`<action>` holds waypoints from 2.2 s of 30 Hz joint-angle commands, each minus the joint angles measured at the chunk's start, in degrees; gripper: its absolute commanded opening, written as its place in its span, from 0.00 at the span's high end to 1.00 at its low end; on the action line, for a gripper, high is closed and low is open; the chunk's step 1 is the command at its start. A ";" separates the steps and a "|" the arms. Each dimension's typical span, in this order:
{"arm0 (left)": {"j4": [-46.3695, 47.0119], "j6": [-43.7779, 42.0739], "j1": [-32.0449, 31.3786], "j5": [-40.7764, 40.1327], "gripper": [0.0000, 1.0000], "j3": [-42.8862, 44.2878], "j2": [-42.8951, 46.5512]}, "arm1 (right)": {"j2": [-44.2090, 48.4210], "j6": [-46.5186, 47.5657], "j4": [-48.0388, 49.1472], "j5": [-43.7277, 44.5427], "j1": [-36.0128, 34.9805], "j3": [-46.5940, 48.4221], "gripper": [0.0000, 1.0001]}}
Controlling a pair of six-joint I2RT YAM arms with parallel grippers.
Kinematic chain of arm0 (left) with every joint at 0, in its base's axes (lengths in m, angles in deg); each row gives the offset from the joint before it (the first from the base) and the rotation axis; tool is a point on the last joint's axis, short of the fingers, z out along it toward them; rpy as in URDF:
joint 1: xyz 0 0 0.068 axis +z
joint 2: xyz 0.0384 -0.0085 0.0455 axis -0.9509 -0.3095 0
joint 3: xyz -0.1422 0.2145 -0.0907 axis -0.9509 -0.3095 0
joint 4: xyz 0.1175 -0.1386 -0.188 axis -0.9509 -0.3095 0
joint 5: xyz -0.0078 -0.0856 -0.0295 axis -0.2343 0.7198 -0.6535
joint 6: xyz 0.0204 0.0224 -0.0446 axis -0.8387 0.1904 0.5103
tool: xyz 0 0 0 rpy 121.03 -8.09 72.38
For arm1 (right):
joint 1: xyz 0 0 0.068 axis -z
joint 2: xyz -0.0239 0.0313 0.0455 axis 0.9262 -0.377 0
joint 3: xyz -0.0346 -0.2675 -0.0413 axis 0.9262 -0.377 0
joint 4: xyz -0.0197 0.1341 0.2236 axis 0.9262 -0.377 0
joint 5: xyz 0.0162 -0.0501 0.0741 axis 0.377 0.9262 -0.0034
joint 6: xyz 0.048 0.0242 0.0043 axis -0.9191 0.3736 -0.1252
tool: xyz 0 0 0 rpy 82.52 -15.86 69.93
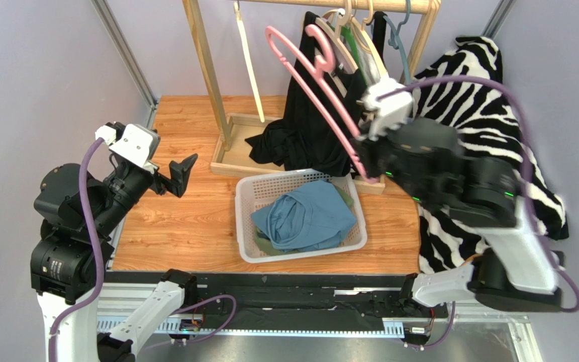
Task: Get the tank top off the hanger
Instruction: Place the hanger at the clothesline.
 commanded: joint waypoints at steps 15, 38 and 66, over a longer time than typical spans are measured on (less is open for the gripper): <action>0.31 2.78 -0.01 6.72 0.01 -3.50 2.63 | -25.58 -6.76 13.10 -11.35 17.97 21.63 1.00; 0.13 2.25 -0.01 6.20 0.01 -5.35 4.04 | -38.50 -10.89 17.42 -21.54 24.74 27.26 1.00; 1.10 3.48 -0.01 6.63 0.01 -6.93 3.51 | -47.29 -11.33 19.44 -18.74 17.27 30.25 1.00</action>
